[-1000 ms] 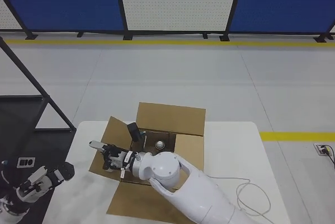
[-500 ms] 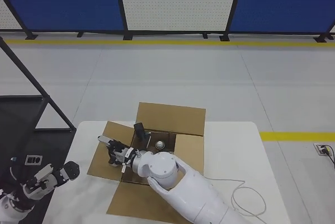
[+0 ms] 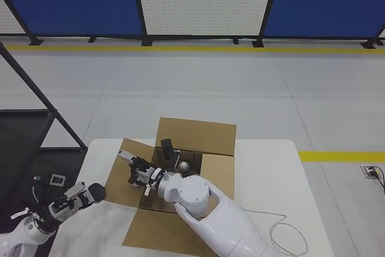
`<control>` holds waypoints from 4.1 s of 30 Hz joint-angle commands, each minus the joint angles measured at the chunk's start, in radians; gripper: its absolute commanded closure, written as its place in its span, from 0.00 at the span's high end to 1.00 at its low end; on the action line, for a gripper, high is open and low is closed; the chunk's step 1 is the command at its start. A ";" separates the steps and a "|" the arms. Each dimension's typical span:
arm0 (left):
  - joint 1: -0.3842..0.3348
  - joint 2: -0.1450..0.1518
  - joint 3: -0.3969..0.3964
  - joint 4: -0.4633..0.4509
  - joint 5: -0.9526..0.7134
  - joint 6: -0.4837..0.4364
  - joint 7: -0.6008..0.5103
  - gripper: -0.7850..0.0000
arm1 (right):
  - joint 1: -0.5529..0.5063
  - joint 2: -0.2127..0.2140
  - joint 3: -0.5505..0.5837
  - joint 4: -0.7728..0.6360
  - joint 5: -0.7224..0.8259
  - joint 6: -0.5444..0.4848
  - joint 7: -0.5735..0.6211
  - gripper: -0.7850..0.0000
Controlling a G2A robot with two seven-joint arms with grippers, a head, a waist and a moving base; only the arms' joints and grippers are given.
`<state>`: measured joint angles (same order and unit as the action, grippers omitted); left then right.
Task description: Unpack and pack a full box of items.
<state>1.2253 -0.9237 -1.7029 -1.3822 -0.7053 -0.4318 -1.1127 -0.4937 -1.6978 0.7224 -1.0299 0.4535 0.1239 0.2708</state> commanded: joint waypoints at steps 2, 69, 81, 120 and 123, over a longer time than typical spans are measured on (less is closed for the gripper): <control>-0.002 0.000 0.003 0.006 0.004 0.002 0.002 1.00 | -0.029 0.011 0.030 -0.041 -0.026 0.003 -0.002 1.00; 0.088 0.016 0.034 -0.111 0.164 -0.116 -0.160 1.00 | -0.407 0.182 0.382 -0.627 -0.372 0.099 0.273 1.00; 0.075 0.014 0.060 -0.055 0.312 -0.272 -0.004 1.00 | -0.391 0.185 0.379 -0.611 -0.361 0.104 0.274 1.00; 0.043 -0.017 0.230 -0.110 0.889 -0.438 0.420 1.00 | -0.445 0.203 0.396 -0.671 -0.370 0.106 0.262 1.00; 0.037 -0.016 0.242 -0.114 0.887 -0.437 0.410 1.00 | -0.452 0.205 0.400 -0.677 -0.371 0.107 0.262 1.00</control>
<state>1.2638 -0.9398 -1.4651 -1.4944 0.1825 -0.8683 -0.6988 -0.9442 -1.4934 1.1214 -1.7050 0.0827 0.2300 0.5323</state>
